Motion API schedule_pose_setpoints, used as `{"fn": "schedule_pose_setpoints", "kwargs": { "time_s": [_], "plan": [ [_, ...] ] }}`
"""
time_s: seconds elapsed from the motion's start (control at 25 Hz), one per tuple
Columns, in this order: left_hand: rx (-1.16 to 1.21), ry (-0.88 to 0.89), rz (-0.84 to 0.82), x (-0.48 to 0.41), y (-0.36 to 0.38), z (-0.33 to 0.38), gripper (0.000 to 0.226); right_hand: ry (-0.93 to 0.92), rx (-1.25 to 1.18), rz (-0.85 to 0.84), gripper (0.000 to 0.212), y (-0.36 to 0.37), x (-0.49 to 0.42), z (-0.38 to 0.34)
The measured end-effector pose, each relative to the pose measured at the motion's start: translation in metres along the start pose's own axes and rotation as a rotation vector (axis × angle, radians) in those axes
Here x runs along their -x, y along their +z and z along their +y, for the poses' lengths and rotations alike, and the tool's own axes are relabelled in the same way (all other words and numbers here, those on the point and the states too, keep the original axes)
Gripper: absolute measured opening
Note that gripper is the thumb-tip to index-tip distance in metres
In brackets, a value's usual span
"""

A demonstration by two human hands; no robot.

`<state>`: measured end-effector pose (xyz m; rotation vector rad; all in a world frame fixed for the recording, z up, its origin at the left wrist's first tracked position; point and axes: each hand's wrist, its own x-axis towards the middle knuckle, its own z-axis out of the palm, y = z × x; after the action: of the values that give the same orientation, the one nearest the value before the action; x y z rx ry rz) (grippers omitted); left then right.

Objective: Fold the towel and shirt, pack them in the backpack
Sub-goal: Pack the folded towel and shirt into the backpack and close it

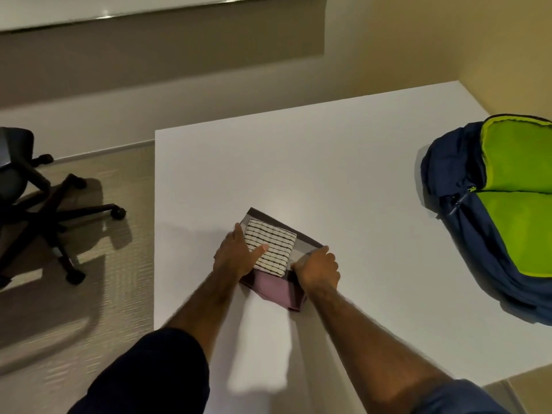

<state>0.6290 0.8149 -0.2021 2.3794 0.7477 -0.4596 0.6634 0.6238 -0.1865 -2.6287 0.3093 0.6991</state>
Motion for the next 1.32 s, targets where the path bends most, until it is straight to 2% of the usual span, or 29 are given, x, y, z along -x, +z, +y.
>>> {"fn": "schedule_pose_setpoints", "kwargs": {
  "time_s": [0.12, 0.2, 0.28, 0.36, 0.52, 0.76, 0.92, 1.12, 1.32],
  "plan": [
    [-0.095, -0.035, -0.016, -0.01, -0.008, 0.001, 0.118, 0.213, -0.307, -0.074, 0.1, 0.012, -0.002, -0.009],
    [-0.125, -0.066, -0.036, -0.017, -0.012, 0.004, 0.123, 0.306, -0.463, -0.104, 0.084, 0.015, -0.006, -0.006],
    [-0.151, -0.1, -0.048, -0.02, -0.017, 0.008, 0.118, 0.282, -0.522, -0.102, 0.052, 0.012, -0.01, 0.001],
    [-0.139, -0.094, -0.062, -0.024, -0.019, 0.011, 0.096, 0.232, -0.551, -0.093, 0.035, 0.004, -0.011, 0.008],
    [0.016, -0.026, -0.081, -0.015, -0.02, 0.027, 0.065, 0.117, -0.604, -0.093, 0.036, -0.017, -0.007, 0.016],
    [0.22, 0.0, -0.039, 0.011, 0.016, 0.084, 0.055, 0.001, -0.547, 0.015, 0.041, -0.073, -0.026, 0.058],
    [0.327, 0.053, -0.002, 0.027, 0.055, 0.176, 0.057, -0.058, -0.472, 0.12, 0.036, -0.155, -0.058, 0.113],
    [0.457, 0.131, 0.053, 0.061, 0.112, 0.341, 0.054, -0.174, -0.392, 0.304, 0.05, -0.277, -0.121, 0.203],
    [0.504, 0.153, 0.038, 0.094, 0.178, 0.503, 0.051, -0.228, -0.302, 0.312, 0.062, -0.413, -0.18, 0.308]
  ]
}}
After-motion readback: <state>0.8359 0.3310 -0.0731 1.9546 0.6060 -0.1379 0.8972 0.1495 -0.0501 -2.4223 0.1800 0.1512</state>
